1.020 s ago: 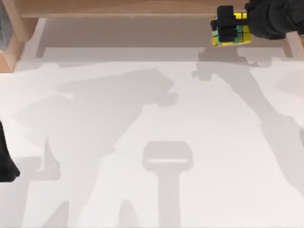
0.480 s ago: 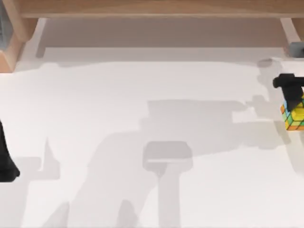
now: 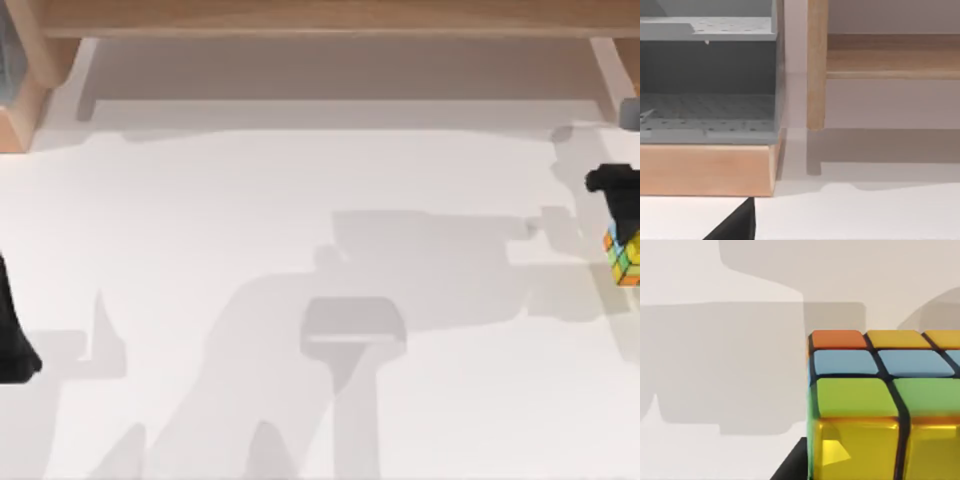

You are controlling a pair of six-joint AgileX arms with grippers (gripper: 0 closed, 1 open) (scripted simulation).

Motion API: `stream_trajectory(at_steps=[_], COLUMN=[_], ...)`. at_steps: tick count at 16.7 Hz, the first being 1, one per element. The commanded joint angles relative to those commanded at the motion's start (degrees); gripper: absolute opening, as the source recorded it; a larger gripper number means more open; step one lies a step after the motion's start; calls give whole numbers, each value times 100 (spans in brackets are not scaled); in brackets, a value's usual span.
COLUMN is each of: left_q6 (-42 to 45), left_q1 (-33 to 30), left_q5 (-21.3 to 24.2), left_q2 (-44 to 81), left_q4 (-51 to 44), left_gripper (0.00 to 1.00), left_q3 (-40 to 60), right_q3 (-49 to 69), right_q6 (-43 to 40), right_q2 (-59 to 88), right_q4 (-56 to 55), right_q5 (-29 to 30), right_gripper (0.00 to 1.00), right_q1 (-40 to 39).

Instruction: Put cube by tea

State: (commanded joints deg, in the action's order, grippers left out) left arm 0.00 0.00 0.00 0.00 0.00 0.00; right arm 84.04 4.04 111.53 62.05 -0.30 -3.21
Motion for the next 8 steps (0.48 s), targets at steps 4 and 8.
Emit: stream_trajectory(at_steps=[4, 8], left_q6=[0, 0], left_q1=[0, 0], left_q5=[0, 0], left_q2=[0, 0], left_q4=[0, 0], left_gripper=[100, 100], left_q3=[0, 0], right_q3=[9, 13], right_q6=[-5, -13], right_q2=[-41, -121], right_q4=[-24, -105], right_q5=[-25, -49], right_gripper=[0, 0], right_q1=[-26, -46])
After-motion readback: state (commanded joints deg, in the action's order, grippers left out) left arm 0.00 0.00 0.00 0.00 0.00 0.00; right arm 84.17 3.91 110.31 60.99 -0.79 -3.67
